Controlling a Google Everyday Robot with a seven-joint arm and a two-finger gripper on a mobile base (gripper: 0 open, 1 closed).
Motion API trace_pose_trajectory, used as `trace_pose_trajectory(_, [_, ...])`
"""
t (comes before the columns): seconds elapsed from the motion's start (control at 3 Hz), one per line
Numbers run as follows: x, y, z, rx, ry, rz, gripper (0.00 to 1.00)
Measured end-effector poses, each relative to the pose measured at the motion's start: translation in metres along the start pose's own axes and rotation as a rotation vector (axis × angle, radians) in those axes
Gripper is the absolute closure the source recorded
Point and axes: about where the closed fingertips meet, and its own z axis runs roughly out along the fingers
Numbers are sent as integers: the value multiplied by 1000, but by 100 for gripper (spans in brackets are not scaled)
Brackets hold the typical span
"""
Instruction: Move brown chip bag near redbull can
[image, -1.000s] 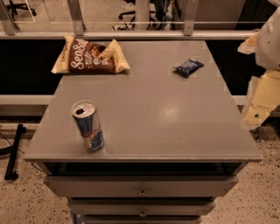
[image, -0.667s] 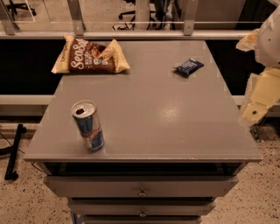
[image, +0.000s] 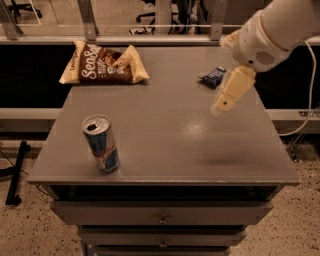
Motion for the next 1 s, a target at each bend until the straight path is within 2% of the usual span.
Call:
trace_pose_trajectory(0.33, [-50,-40,41,-1,-149,3,0])
trace_pose_trajectory(0.67, [-85,-61,71,-17,-209,68,0])
trace_pose_trajectory(1.0, [-88,-60,74,-28,-209,112,0])
